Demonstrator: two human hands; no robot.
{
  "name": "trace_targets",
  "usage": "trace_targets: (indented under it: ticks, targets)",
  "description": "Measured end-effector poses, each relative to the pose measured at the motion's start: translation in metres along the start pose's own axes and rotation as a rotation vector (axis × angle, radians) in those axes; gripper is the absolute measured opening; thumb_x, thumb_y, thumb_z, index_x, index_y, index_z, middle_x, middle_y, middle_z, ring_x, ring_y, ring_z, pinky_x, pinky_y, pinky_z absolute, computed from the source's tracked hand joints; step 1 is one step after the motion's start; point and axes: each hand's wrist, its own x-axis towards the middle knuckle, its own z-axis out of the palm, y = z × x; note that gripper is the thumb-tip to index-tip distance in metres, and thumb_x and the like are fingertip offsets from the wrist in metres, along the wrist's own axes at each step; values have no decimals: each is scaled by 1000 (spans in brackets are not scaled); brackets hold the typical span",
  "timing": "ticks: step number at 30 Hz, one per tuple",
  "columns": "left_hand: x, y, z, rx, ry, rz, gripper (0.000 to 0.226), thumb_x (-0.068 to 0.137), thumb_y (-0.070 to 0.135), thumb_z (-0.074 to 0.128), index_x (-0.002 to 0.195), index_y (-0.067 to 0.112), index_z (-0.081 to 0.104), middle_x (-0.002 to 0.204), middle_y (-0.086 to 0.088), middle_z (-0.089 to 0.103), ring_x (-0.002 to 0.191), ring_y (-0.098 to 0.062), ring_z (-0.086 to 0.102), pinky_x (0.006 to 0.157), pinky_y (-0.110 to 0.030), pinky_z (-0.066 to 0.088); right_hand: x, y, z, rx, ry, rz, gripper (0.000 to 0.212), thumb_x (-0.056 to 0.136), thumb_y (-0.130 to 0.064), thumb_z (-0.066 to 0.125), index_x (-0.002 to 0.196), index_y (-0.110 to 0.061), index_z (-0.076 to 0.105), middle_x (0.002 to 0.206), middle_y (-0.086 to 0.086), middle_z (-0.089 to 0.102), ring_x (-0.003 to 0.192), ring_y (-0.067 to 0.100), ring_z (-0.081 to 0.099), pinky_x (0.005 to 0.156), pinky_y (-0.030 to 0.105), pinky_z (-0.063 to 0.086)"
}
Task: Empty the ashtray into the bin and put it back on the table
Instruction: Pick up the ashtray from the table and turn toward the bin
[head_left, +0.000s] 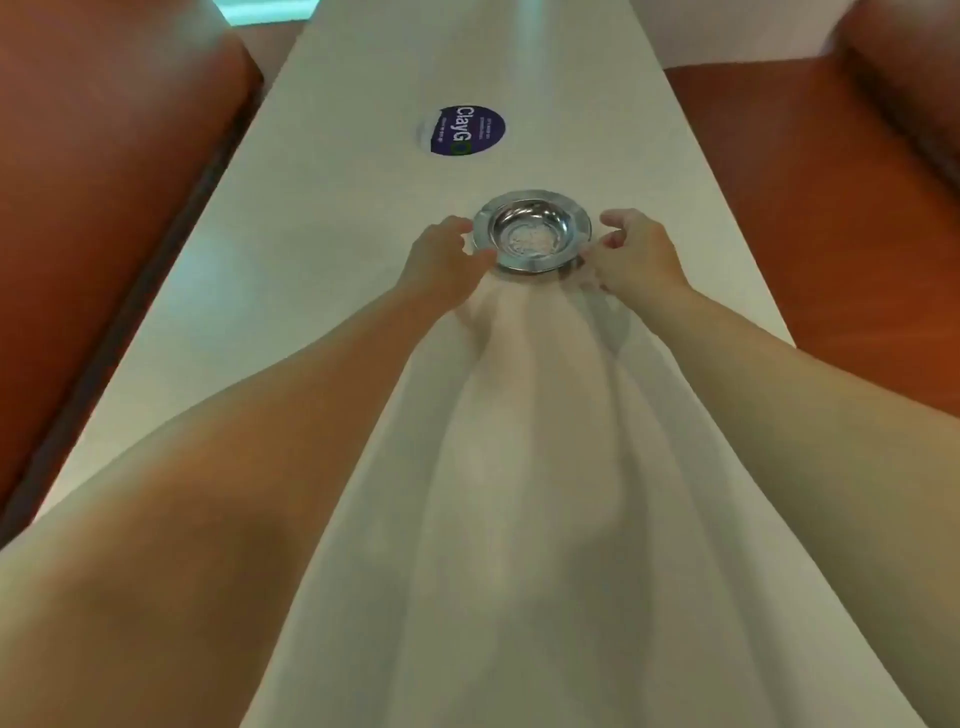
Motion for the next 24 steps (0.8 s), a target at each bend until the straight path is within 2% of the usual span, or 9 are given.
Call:
trace_targets:
  ticks: [6, 7, 9, 11, 15, 18, 20, 22, 24]
  targets:
    - [27, 10, 12, -220, 27, -150, 50, 90, 25, 50, 135, 7, 39, 134, -13, 52, 118, -29, 55, 103, -39, 44, 21, -6, 8, -9, 2, 14, 53, 83, -16, 55, 133, -8, 43, 127, 14, 58, 112, 31, 59, 99, 41, 47]
    - [29, 11, 14, -248, 44, -149, 39, 90, 23, 50, 125, 6, 49, 128, -13, 56, 111, -29, 58, 101, -40, 46, 24, -6, 8, -1, 5, 24, 51, 82, -13, 56, 131, -6, 45, 126, 14, 58, 110, 31, 59, 99, 40, 48]
    - [30, 11, 17, -282, 84, -142, 14, 88, 17, 51, 77, 14, 57, 99, -12, 59, 87, -24, 59, 96, -44, 49, 25, -7, 10, 82, -2, 66, 40, 79, -3, 57, 119, -4, 55, 107, 15, 65, 86, 32, 66, 91, 44, 53]
    - [27, 8, 19, -298, 92, -152, 28, 87, 13, 51, 60, 15, 44, 80, -12, 51, 74, -22, 51, 89, -43, 52, 24, -6, 11, 185, -26, 117, 35, 77, 4, 57, 111, 0, 58, 82, 12, 64, 56, 26, 62, 82, 46, 57]
    - [9, 7, 12, -320, 107, -162, 34, 83, 3, 52, 53, 17, 42, 59, -2, 43, 64, -22, 50, 76, -37, 52, 9, -3, 8, 269, -36, 155, 48, 77, 4, 60, 123, 9, 47, 97, 20, 66, 53, 24, 60, 81, 46, 55]
    - [-6, 14, 3, -345, 109, -160, 39, 80, -5, 52, 51, 19, 44, 55, 2, 48, 53, -14, 51, 84, -38, 54, -6, -6, 1, 334, -47, 158, 57, 78, 4, 61, 132, 4, 42, 121, 18, 59, 74, 33, 68, 81, 44, 57]
    - [-19, 19, -3, -344, 97, -138, 36, 80, -5, 53, 53, 18, 48, 56, 0, 49, 51, -11, 51, 79, -33, 55, -17, -10, -4, 376, -38, 145, 63, 78, 5, 62, 136, 2, 37, 132, 19, 53, 86, 32, 68, 75, 39, 59]
    - [-34, 25, -12, -340, 92, -109, 32, 81, -2, 54, 55, 16, 50, 57, 0, 50, 50, -9, 51, 72, -29, 55, -34, -15, -12, 412, -29, 122, 59, 78, 7, 61, 134, 4, 40, 130, 23, 54, 77, 25, 66, 64, 29, 58]
    - [-52, 32, -19, -362, 81, -94, 30, 82, 0, 56, 57, 17, 51, 58, 1, 50, 46, -6, 52, 80, -33, 56, -55, -19, -22, 445, -13, 103, 51, 78, 9, 59, 127, 6, 45, 122, 26, 57, 67, 19, 62, 61, 27, 56]
